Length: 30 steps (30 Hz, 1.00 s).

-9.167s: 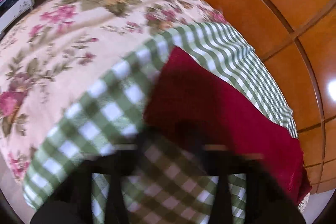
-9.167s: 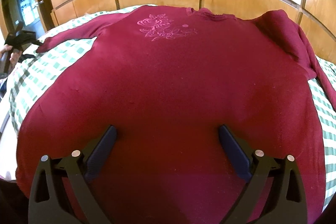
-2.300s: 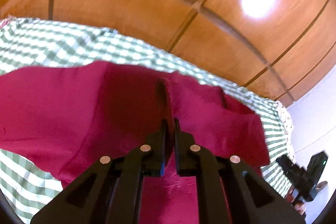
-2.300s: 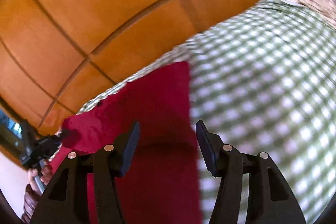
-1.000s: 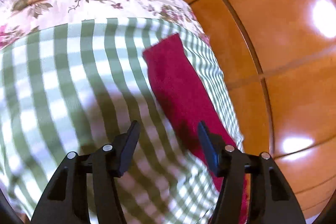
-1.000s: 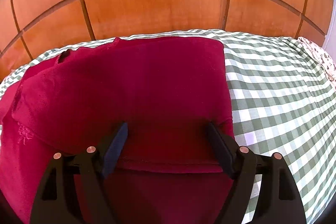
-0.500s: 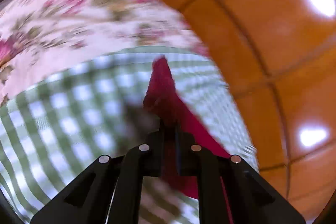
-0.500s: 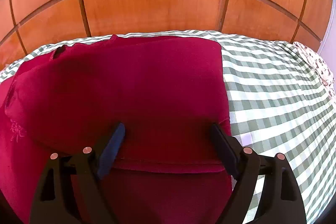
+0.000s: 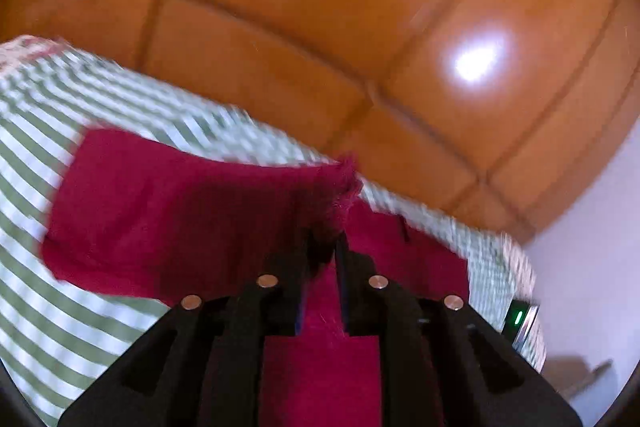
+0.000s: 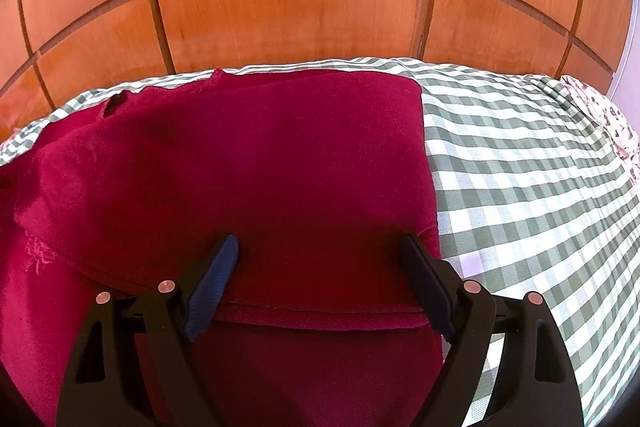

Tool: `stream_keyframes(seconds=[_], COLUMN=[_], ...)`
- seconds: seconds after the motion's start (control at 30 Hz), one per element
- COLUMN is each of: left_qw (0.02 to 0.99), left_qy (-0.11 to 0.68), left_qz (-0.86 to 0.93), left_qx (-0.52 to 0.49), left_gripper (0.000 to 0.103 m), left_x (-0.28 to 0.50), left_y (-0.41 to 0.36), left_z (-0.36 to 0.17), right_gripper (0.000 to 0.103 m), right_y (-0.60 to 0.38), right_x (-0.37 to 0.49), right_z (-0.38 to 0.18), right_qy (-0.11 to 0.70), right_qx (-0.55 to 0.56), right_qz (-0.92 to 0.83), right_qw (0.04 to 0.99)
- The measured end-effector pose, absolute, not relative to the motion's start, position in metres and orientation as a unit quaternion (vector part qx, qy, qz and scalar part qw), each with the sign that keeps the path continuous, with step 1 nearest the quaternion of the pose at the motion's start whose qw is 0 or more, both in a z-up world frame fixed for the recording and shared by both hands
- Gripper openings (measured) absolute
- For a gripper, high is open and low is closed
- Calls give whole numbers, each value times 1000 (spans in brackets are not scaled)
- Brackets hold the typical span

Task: Fold small clothes
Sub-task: 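Fold the sleeve over the body with the left gripper while the right gripper grasps the hem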

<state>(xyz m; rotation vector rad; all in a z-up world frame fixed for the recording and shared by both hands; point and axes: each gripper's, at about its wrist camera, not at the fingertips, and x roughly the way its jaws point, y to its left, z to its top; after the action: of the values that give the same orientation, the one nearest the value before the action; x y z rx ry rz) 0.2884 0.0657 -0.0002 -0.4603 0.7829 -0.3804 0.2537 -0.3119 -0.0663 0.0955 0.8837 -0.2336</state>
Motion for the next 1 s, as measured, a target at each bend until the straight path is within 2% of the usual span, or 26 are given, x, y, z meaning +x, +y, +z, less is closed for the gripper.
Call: stream_keyframes(seconds=[0.03, 0.1, 0.3, 0.37, 0.47, 0.53, 0.6, 0.77, 0.8, 0.87, 1.0], left_qw=[877, 874, 885, 886, 887, 887, 888, 890, 890, 890, 888], left_qy=[388, 405, 416, 419, 423, 423, 421, 416, 414, 412, 411], left_qz=[-187, -186, -162, -153, -137, -134, -134, -138, -140, -144, -151], left_qx=[-214, -195, -133, -127, -126, -127, -129, -128, -130, -135, -144], left_gripper=[21, 41, 48, 48, 48, 49, 49, 51, 52, 53, 54], left_x=[287, 283, 244, 227, 209, 201, 196, 193, 193, 194, 190], left_y=[54, 40, 40, 46, 59, 65, 70, 72, 72, 72, 76], left_z=[-8, -24, -52, -59, -70, -76, -80, -88, -89, -89, -92], right_gripper=[82, 82, 81, 73, 56, 36, 30, 30, 25, 8, 1], right_y=[-312, -313, -307, -287, -243, -204, -166, -109, -104, -97, -101], right_x=[254, 254, 248, 243, 245, 253, 264, 296, 302, 306, 299], right_z=[-66, -66, -49, -36, -27, -28, -36, -63, -67, -62, -12], right_qy=[426, 427, 416, 405, 418, 437, 458, 510, 515, 515, 453], right_qx=[48, 49, 57, 72, 106, 114, 129, 142, 148, 142, 117], right_qz=[-112, -110, -94, -37, 75, 147, 202, 217, 208, 199, 201], right_qw=[896, 896, 903, 911, 899, 880, 856, 820, 818, 822, 861])
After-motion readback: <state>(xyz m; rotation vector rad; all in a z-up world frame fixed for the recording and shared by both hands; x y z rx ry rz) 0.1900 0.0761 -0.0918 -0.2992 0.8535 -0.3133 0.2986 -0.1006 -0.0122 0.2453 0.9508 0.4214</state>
